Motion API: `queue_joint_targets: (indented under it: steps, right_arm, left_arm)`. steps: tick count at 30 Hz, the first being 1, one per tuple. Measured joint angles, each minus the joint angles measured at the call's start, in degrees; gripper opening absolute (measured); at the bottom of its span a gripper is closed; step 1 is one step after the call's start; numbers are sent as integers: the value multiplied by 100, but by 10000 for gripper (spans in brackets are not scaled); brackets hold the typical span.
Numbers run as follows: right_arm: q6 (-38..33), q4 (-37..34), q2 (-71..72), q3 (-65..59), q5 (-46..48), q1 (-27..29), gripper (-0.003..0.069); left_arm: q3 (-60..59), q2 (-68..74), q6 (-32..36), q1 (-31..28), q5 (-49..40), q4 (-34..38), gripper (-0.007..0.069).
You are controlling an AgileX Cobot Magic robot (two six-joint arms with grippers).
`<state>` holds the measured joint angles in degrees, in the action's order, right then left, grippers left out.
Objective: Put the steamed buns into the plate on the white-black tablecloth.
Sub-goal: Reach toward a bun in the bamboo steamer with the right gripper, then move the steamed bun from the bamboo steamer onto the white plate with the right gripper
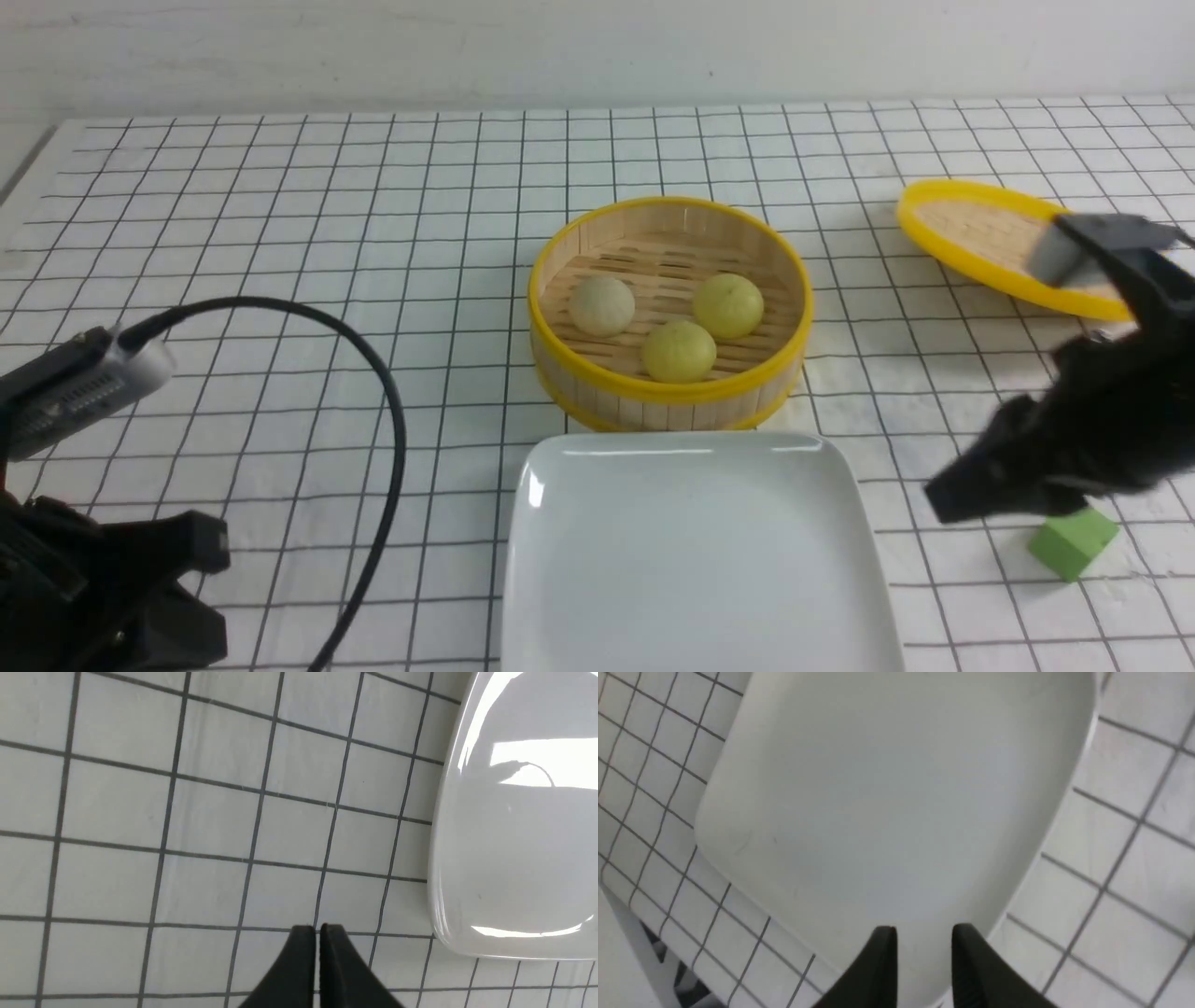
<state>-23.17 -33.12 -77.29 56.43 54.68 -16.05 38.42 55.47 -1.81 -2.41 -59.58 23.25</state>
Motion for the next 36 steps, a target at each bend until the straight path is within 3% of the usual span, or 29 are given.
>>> queue_joint_targets:
  steps: [4, 9, 12, 17, 23, 29, 34, 36]
  right_arm:
    - [654, 928, -987, 1026, -386, -603, 296]
    - [2162, 2643, -2504, 2797, -579, -987, 367]
    - [2722, 3089, -3125, 3403, -793, -1004, 377]
    - [2974, 3612, -3837, 3913, -1312, -1004, 371]
    - [3236, 3813, -4291, 3985, -1854, -1004, 288]
    - [3294, 3846, -4369, 3990, -1989, -1004, 31]
    - [3306, 3745, -3910, 3978, -1462, -1010, 5]
    - [3297, 3667, -3273, 3978, -783, -1010, 5]
  left_arm:
    - [6, 0, 21, 0, 2, 0, 66]
    - [6, 0, 43, 0, 2, -11, 85]
    - [6, 0, 43, 0, 2, -1, 89]
    - [6, 0, 43, 0, 8, 88, 93]
    - [6, 0, 43, 0, 10, 90, 105]
    - [6, 0, 43, 0, 17, 101, 113]
    - [6, 0, 43, 0, 10, 101, 120]
    - [6, 0, 43, 0, -7, 101, 122]
